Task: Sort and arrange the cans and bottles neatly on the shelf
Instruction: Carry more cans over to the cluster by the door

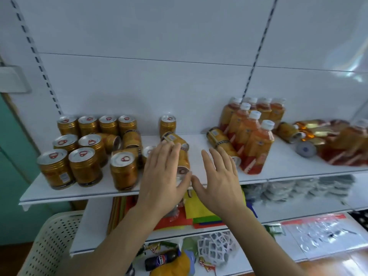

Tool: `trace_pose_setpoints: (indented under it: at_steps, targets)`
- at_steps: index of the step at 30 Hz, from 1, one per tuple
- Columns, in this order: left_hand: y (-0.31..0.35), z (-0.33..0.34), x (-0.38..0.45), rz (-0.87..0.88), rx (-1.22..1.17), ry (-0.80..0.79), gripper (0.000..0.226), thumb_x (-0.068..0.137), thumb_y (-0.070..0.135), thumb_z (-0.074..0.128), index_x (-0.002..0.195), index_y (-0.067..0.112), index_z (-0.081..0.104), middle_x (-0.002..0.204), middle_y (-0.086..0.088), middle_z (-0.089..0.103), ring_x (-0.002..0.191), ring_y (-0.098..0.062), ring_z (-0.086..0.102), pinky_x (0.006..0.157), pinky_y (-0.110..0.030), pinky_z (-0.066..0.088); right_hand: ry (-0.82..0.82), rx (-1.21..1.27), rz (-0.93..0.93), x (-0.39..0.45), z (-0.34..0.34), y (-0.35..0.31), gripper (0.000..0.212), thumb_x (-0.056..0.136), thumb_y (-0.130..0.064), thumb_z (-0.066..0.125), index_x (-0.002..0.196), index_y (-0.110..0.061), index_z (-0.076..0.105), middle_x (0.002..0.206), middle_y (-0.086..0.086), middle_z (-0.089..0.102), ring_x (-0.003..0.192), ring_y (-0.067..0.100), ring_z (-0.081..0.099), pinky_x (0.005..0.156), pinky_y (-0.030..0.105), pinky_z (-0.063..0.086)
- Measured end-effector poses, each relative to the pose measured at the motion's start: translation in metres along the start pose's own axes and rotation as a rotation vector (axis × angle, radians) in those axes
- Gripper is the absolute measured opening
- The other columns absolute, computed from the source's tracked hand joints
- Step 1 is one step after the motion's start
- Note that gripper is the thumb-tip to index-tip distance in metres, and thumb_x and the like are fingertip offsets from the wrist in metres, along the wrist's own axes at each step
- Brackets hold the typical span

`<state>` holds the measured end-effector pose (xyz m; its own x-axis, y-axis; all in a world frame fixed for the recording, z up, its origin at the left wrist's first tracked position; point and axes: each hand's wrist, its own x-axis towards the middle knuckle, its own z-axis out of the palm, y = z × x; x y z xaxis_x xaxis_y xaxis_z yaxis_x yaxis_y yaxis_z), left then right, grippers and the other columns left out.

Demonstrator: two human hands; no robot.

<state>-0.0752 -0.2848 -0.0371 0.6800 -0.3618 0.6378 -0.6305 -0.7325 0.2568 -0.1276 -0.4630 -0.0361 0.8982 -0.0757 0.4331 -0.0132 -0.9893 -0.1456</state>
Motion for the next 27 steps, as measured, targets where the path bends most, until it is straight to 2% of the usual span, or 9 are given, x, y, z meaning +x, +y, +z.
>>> trace_pose_setpoints:
  at_steps: [6,13,16,23,27]
  targets:
    - [0.088,0.046,0.015,0.091,-0.096,-0.042,0.074,0.1,0.051,0.055,0.16,0.009,0.039,0.163,-0.01,0.043,0.155,-0.027,0.034,0.126,-0.047,0.032,0.024,-0.029,0.094,-0.036,-0.028,0.088,0.076,0.102,-0.062,0.041,0.158,-0.011,0.049,0.164,0.016,0.045,0.159,0.039,0.029,0.124,0.059,0.031]
    - [0.21,0.117,0.039,0.158,-0.125,-0.104,0.074,0.104,0.055,0.05,0.163,0.015,0.033,0.169,-0.004,0.034,0.16,-0.021,0.024,0.129,-0.038,0.022,-0.051,-0.144,0.227,-0.072,-0.066,0.23,0.082,0.101,-0.066,0.035,0.165,-0.015,0.035,0.172,0.013,0.03,0.164,0.036,0.013,0.13,0.055,0.018]
    - [0.25,0.142,0.05,0.146,-0.128,-0.157,0.072,0.104,0.053,0.049,0.163,0.014,0.034,0.169,-0.006,0.034,0.159,-0.024,0.024,0.129,-0.039,0.02,-0.085,-0.173,0.28,-0.083,-0.076,0.28,0.081,0.102,-0.064,0.041,0.166,-0.015,0.031,0.174,0.014,0.026,0.164,0.036,0.008,0.131,0.054,0.014]
    - [0.297,0.201,0.094,0.127,-0.097,-0.301,0.077,0.106,0.059,0.039,0.167,0.016,0.023,0.175,-0.005,0.021,0.162,-0.023,0.013,0.132,-0.039,0.013,-0.14,-0.194,0.35,-0.077,-0.078,0.358,0.083,0.102,-0.069,0.032,0.168,-0.02,0.02,0.177,0.012,0.015,0.165,0.034,-0.001,0.132,0.053,0.011]
    - [0.311,0.24,0.132,0.12,-0.097,-0.314,0.079,0.104,0.061,0.041,0.166,0.015,0.024,0.173,-0.008,0.026,0.16,-0.026,0.018,0.131,-0.04,0.016,-0.132,-0.205,0.344,-0.063,-0.07,0.388,0.085,0.101,-0.071,0.028,0.169,-0.023,0.017,0.178,0.008,0.011,0.165,0.033,-0.006,0.133,0.052,0.007]
